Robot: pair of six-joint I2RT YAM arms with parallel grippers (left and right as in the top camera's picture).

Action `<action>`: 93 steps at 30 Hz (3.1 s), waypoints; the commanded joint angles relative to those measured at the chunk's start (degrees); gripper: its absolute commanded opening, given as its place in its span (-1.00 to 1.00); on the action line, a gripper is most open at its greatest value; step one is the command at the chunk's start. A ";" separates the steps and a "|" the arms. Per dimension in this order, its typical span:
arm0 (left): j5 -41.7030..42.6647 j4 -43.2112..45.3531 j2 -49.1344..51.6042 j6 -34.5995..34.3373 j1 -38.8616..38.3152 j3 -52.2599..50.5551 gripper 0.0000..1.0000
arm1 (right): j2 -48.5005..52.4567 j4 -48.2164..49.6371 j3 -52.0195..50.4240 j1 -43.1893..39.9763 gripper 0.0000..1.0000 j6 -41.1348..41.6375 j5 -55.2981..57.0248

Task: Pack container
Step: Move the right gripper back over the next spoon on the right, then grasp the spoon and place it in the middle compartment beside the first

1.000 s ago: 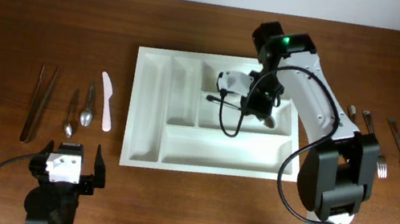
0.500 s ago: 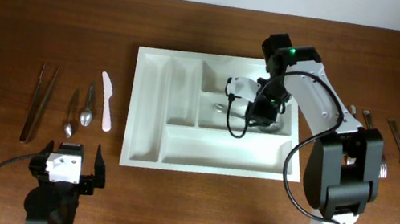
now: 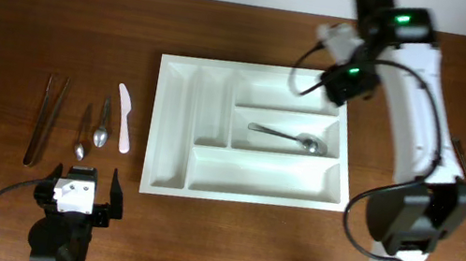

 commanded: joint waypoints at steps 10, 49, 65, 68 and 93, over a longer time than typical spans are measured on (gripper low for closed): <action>-0.55 0.07 -0.39 0.90 -0.33 -0.44 0.98 | -0.57 -1.07 -5.77 -19.65 0.39 6.51 1.51; -0.55 0.09 -0.39 0.92 -0.33 -0.44 0.98 | -0.52 34.18 -46.47 -24.79 -0.88 2.56 1.66; -0.52 0.07 -0.39 0.92 -0.33 -0.44 0.99 | -6.60 20.61 -21.27 -16.39 -0.93 1.77 -1.49; -0.52 0.07 -0.39 0.92 -0.33 -0.46 0.98 | -7.08 15.82 -13.99 -11.06 -0.92 -4.96 -5.11; -0.52 0.09 -0.39 0.92 -0.33 -0.44 0.98 | -0.26 6.01 -15.76 9.81 -0.93 -37.90 -16.28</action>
